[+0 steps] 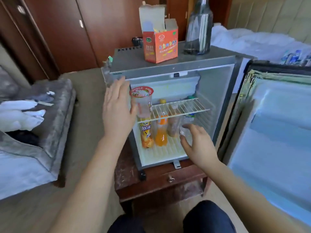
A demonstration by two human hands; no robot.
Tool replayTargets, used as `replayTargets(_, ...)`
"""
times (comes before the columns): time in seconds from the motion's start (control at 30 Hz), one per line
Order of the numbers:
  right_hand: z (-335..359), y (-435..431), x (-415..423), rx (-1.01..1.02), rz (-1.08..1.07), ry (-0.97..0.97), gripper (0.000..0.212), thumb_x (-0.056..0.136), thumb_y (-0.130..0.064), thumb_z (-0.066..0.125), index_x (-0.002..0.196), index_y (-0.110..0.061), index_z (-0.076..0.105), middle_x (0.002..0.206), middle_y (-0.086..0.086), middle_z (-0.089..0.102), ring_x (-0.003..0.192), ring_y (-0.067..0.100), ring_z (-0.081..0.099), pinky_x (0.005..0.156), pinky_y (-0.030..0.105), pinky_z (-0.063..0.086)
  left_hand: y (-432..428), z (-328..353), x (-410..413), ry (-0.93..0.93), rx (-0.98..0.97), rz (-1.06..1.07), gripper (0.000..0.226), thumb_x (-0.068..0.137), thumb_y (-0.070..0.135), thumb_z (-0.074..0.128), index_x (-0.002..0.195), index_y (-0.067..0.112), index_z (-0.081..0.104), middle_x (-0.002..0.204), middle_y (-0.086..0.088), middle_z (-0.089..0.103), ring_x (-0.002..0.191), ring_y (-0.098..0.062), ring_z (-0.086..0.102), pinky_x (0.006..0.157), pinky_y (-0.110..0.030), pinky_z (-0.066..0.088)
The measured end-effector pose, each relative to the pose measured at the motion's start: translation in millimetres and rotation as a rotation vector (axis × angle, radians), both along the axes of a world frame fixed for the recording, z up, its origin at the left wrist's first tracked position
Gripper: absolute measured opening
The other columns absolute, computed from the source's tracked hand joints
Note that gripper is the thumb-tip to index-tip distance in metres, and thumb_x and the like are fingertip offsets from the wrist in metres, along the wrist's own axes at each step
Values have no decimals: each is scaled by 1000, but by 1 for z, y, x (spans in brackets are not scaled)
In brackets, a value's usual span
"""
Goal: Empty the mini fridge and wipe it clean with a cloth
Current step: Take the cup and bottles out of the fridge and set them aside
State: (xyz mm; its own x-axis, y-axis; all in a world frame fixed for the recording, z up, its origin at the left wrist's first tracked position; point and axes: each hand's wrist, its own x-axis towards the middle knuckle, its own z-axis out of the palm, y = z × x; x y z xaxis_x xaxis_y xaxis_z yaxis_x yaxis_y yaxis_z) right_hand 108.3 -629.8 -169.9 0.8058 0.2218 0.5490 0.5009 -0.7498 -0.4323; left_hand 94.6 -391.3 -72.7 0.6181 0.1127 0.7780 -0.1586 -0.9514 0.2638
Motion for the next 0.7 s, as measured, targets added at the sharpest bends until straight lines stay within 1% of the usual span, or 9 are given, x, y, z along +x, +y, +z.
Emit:
replayTargets(0.03, -1, -2, -3, -11, 30, 84, 25, 89, -21, 62, 112, -11, 62, 106, 9, 66, 101, 28, 60, 81, 38, 49, -1, -10, -12, 50, -52, 4, 52, 84, 24, 48, 133, 5, 54, 141, -10, 52, 132, -29, 45, 113, -40, 32)
replayTargets(0.1, 6, -3, -2, -38, 85, 197, 19, 90, -23, 61, 105, -12, 65, 98, 5, 69, 95, 25, 63, 77, 36, 50, 1, -28, -35, 196, -96, 7, 51, 84, 34, 41, 124, 10, 61, 124, -8, 64, 116, -29, 57, 99, -37, 43)
replayTargets(0.2, 25, 13, 19, 14, 140, 247, 14, 88, -22, 63, 99, -13, 63, 91, 0, 69, 86, 22, 67, 73, 33, 50, 17, -39, -47, 381, -110, -18, 29, 90, 27, 52, 113, 17, 67, 106, -1, 70, 99, -25, 65, 83, -38, 52)
replayTargets(0.27, 39, 37, 33, 127, 163, 296, 26, 88, -26, 66, 108, -12, 61, 95, -1, 67, 84, 18, 65, 75, 30, 50, 24, -39, -54, 443, -117, -18, 21, 91, 20, 58, 108, 20, 69, 98, 3, 71, 89, -21, 66, 78, -35, 52)
replayTargets(0.33, 48, 66, 50, 218, 161, 348, 47, 84, -34, 70, 123, -12, 53, 108, 0, 64, 90, 16, 62, 81, 33, 51, 27, -35, -59, 494, -135, 3, 18, 92, 20, 57, 103, 21, 72, 93, 5, 72, 80, -17, 66, 72, -31, 52)
replayTargets(0.43, 58, 109, 78, 357, 159, 399, 81, 77, -42, 76, 141, -15, 34, 133, 4, 52, 115, 21, 55, 93, 38, 48, 33, -31, -60, 514, -137, 19, 17, 92, 21, 56, 96, 22, 73, 89, 7, 73, 81, -16, 65, 70, -30, 49)
replayTargets(0.5, 61, 130, 95, 458, 176, 434, 95, 74, -41, 79, 146, -15, 24, 140, 5, 47, 124, 22, 49, 99, 35, 44, 38, -30, -60, 533, -150, 16, 17, 91, 20, 57, 92, 21, 73, 86, 6, 73, 80, -17, 64, 68, -30, 46)
replayTargets(0.6, 57, 145, 114, 497, 193, 438, 93, 74, -36, 81, 145, -14, 25, 136, 4, 52, 123, 24, 52, 101, 36, 44, 46, -30, -61, 549, -180, 5, 16, 90, 20, 58, 89, 22, 73, 80, 6, 72, 76, -18, 64, 69, -31, 49)
replayTargets(0.7, 58, 140, 118, 480, 166, 413, 83, 73, -33, 81, 138, -16, 32, 127, 1, 56, 115, 24, 57, 94, 36, 48, 49, -31, -61, 554, -232, -11, 14, 92, 23, 57, 89, 26, 71, 74, 11, 69, 67, -10, 64, 70, -32, 52)
